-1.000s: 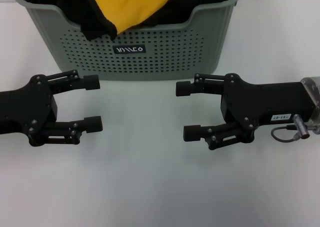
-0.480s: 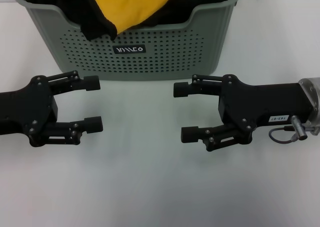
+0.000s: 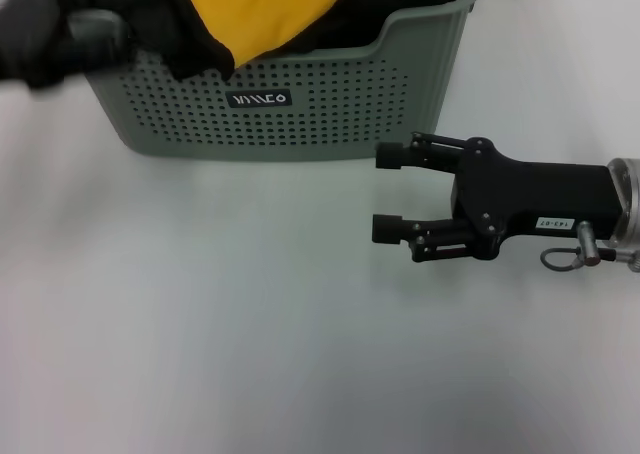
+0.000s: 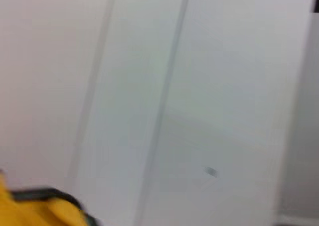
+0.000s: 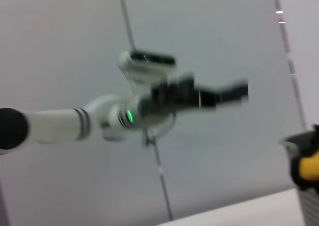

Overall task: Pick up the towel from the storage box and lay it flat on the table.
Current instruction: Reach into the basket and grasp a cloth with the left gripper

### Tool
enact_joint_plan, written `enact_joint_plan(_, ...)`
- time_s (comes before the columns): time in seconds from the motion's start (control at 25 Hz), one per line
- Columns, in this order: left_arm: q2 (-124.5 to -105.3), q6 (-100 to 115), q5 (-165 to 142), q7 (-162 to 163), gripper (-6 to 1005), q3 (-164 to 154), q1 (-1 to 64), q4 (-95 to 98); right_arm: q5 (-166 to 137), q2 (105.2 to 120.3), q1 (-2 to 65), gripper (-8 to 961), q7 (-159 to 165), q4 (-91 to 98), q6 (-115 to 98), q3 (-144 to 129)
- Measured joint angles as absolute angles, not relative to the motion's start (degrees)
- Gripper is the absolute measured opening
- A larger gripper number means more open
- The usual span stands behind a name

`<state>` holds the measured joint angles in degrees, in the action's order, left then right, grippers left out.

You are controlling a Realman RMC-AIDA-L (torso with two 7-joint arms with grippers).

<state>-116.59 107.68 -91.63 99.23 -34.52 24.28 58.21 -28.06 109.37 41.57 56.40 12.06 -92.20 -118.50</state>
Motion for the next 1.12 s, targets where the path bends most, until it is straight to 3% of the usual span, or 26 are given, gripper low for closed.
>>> enact_joint_plan(0.2,-118.74,93.85,-96.39,115.19,858,-37.05,25.85,76.05,-27.89,109.51,39.93,876,56.2,12.11,-91.08,-118.17)
enact_joint_plan(0.6,-117.82,85.13,-125.05,137.0,858,-45.91,34.37,87.09,-27.95,109.99,34.93,876,55.8,12.01,-90.91,-114.59)
enact_joint_plan(1.12,-117.6,85.16,-137.91,144.29,858,-52.32,36.99,87.8,-28.09,110.04,34.44,877,55.24,12.08,-89.81,-113.12)
